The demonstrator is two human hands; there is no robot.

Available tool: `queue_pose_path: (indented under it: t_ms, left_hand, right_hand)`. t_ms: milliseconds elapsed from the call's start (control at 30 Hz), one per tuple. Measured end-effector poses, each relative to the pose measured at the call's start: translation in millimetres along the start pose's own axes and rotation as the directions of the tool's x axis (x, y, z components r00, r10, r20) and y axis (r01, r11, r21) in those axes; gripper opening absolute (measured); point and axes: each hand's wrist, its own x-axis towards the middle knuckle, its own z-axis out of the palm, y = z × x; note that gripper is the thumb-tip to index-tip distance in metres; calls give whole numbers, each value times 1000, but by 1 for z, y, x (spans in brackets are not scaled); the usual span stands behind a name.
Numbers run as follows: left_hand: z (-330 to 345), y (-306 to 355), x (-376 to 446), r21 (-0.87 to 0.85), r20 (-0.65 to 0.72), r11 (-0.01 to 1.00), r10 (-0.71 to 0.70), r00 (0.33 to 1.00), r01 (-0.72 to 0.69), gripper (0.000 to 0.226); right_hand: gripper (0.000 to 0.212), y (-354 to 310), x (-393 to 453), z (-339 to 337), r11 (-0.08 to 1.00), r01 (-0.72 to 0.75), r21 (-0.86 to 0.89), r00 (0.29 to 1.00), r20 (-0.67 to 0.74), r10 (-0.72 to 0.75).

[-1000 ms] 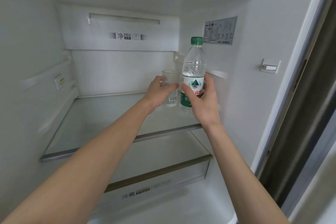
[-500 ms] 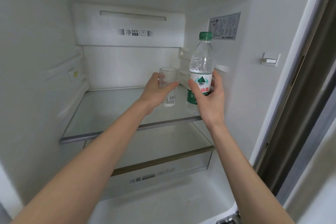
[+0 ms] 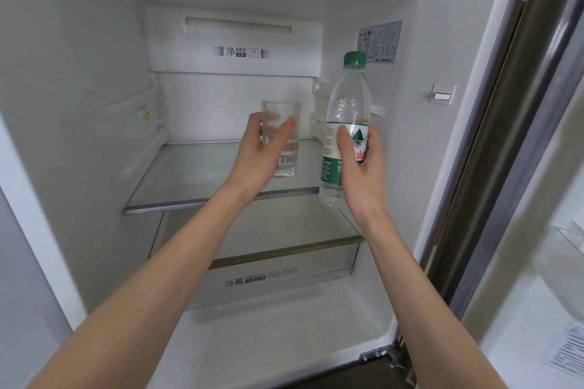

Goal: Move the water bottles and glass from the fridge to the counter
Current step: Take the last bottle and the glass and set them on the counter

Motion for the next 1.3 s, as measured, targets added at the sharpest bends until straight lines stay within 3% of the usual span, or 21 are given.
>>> queue_pose_path:
  t_ms: [100,233,333,467,733,867,1000,1167,1233,1300]
  left_hand:
    - [1,15,-14,2,-13,998,66,998,-66,23]
    - [4,32,-38,4,5,995,102,995,-102,13]
    - [8,39,-58,-28,-4,994,106,994,-106,9]
    - [10,38,-81,-49,-78,995,84,993,-88,18]
    - [4,36,-130,-22,-192,999,44,981,-49,40]
    - [2,33,-151,-43,-149,999,25,989,-31,55]
    - [1,34,-166,-99,-91,995,-3,996,-6,53]
    - [-5,40,-178,-159,-68,987,-10,998,-1,51]
    - [-11,41,-180,-176,-64,984,-36,997,24,48]
    - [-18,43,-182,-168,-43,985,-51,998,43,60]
  right_hand:
    - [25,-7,-9,-8,992,-112,65,994,12,112]
    - [47,-21,-24,-17,973,-194,126,978,99,182]
    - [40,-32,-31,-25,964,-226,137,966,159,203]
    - [34,-46,-46,-37,950,-281,139,940,240,243]
    - [32,-55,-80,-53,953,-286,97,938,234,257]
    - [36,-57,-97,-57,950,-289,117,939,226,258]
    - [48,-65,-114,-61,951,-292,103,938,223,264]
    - [33,-87,-127,-60,956,-267,118,954,170,246]
    - [51,-95,-133,-58,964,-251,87,961,141,238]
    - [69,-101,-140,-56,968,-246,58,964,115,238]
